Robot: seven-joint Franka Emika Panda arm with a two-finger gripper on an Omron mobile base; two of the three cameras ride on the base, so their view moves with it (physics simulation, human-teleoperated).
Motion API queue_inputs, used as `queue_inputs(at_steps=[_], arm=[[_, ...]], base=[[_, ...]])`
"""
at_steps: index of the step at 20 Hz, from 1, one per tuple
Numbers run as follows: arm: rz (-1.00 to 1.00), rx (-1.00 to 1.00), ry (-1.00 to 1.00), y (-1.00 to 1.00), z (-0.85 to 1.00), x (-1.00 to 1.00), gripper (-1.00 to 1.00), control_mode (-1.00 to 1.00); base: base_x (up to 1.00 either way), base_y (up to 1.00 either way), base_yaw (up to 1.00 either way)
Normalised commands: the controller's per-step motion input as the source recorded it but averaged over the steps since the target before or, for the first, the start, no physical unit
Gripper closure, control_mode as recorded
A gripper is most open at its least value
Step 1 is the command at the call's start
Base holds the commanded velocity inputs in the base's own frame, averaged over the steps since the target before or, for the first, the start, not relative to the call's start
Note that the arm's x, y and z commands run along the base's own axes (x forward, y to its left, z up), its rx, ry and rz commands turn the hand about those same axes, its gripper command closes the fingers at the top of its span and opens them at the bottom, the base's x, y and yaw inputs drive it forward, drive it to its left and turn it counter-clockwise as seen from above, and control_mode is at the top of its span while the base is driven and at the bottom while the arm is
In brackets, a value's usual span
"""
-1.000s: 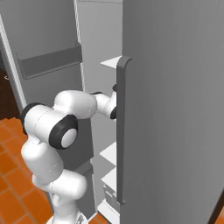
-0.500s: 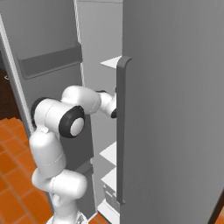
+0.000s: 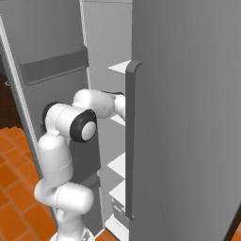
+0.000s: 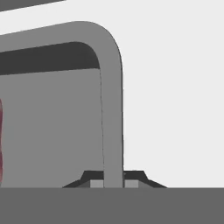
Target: Take the meat container that has the steak and place it on the second highest rack of the freezer. Then take the vegetable container that has the corns and place it on the highest rack of the freezer.
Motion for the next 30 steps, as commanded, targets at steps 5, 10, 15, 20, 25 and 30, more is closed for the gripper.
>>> queue_inputs(at_steps=[5,10,15,20,25,30], arm=[[0.00,0.00,0.00,0.00,0.00,0.00,1.00,-1.00],[0.00,0.00,0.00,0.00,0.00,0.09,-1.00,-1.00],[0.00,0.00,0.00,0.00,0.00,0.00,-1.00,-1.00],[0.00,0.00,-0.02,0.20,0.18,-0.22,-1.00,-1.00],[0.03,0.00,-0.04,0.55,0.32,-0.51,-1.00,-1.00],[0.07,-0.01,-0.02,0.60,0.34,-0.68,-1.00,-1.00]], base=[[0.00,0.00,0.00],[0.00,0.00,0.00],[0.00,0.00,0.00],[0.00,0.00,0.00],[0.00,0.00,0.00],[0.00,0.00,0.00]])
